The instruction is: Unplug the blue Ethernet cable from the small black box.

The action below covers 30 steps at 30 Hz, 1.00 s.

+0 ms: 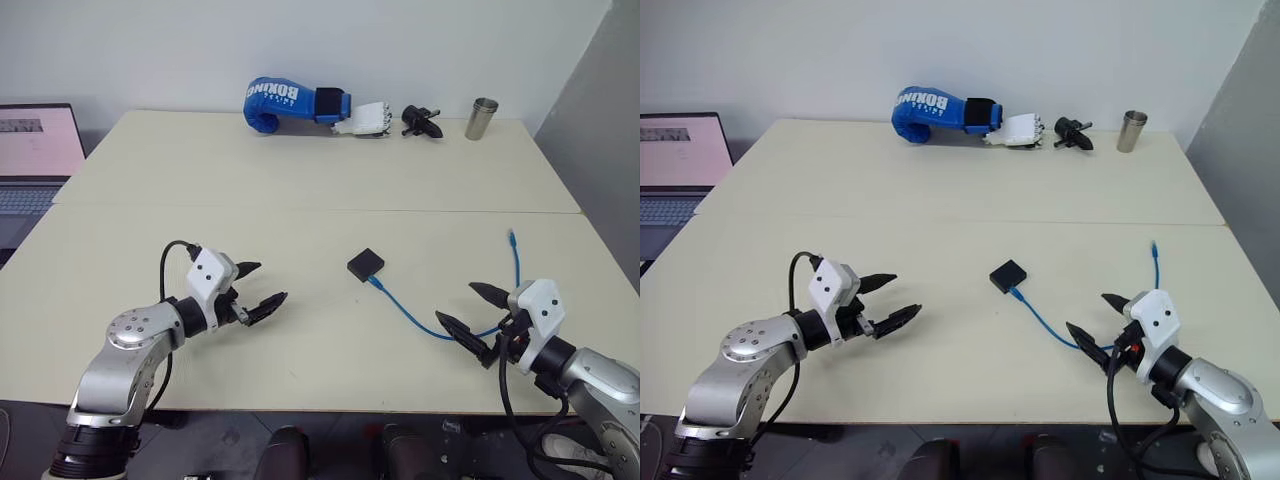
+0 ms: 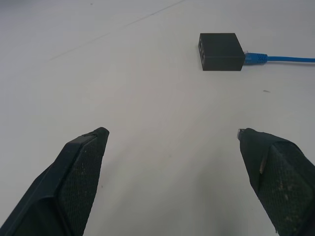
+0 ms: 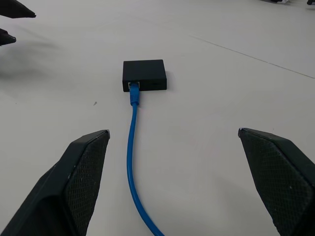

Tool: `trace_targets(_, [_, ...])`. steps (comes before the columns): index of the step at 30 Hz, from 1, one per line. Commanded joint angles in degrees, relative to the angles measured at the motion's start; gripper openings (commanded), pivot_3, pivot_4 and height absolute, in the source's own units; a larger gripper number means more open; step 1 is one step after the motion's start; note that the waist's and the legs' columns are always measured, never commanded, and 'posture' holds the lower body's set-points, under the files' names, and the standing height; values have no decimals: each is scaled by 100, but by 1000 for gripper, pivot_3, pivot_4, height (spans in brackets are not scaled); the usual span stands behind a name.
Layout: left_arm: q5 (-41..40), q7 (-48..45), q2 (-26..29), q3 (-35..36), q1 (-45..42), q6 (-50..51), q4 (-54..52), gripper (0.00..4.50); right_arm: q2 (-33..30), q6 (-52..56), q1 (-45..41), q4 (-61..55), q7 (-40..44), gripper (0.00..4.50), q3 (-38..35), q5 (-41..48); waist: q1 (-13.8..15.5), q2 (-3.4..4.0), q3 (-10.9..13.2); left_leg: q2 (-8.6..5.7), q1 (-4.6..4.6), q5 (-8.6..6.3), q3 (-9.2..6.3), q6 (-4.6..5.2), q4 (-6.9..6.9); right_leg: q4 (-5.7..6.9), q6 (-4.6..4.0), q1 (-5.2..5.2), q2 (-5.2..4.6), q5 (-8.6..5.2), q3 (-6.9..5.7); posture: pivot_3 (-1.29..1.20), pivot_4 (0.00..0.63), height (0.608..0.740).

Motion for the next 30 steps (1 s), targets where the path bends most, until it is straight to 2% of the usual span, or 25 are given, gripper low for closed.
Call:
trace_targets(1, [-132,-46,-16,58,-115,-19,-41,4500,-24,20,-6,-257,-36,4445,-92,107,0,0,0,0,0,0,0,0,0,0,0,0,0,0,0,0,150,740])
trace_targets(24, [-56,-207,16,-64,-338,-120,-46,4500,-5,248,-94,-472,-159,4445,18,173,0,0,0,0,0,0,1,0,0,0,0,0,0,0,0,0,150,740])
trace_targets(30, [-283,-756,87,-129,-455,-240,62,4500,-22,714,-371,-687,-430,4445,480,136,-10,0,0,0,0,0,1,0,0,2,0,-1,1,0,0,0,150,740])
